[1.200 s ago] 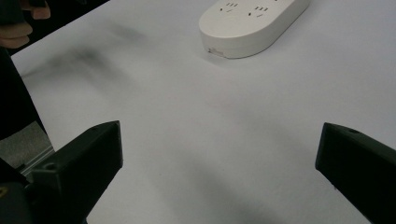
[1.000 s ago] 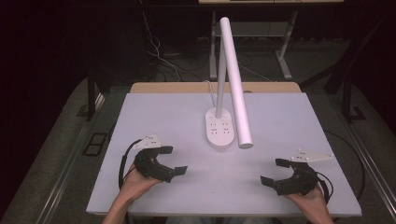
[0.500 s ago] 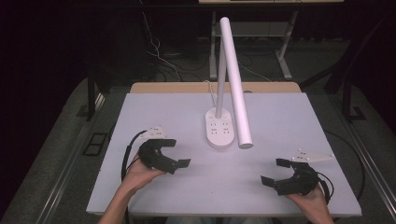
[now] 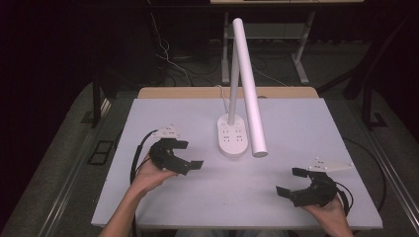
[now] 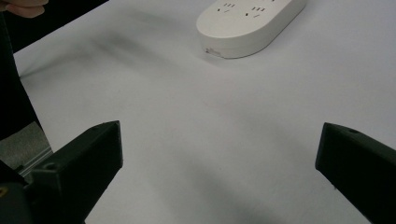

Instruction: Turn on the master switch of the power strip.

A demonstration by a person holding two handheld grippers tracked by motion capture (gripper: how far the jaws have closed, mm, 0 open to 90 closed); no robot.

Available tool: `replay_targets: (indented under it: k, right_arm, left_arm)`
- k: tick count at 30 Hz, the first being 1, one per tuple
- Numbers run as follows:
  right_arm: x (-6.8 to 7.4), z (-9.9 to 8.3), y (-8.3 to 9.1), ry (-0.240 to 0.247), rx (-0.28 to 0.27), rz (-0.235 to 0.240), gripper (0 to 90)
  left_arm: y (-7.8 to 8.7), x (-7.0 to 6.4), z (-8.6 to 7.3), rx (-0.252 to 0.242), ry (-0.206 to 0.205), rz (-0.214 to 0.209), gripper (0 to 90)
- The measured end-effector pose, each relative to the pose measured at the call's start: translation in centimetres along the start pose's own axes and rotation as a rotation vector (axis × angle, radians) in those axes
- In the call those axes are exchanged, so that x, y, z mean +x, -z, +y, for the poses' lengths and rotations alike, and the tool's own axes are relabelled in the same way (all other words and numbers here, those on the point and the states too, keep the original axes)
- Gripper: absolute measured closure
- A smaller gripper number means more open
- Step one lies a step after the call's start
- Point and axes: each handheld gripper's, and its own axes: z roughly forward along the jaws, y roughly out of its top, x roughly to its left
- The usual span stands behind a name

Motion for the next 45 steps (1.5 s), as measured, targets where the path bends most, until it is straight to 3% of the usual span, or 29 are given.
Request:
replay_targets:
  k: [29,45]
  right_arm:
    - [-0.1,-0.1,0.1,-0.004,-0.002,-0.003,0.2]
    - [-0.2,-0.1,0.2,-0.003,-0.002,-0.003,0.2]
  left_arm:
    - [-1.5,2.5,4.5,0.057,-0.041,0.028,2.5]
    - [-3.5,4.0,5.8,0.087,-0.047,0.038,3.2]
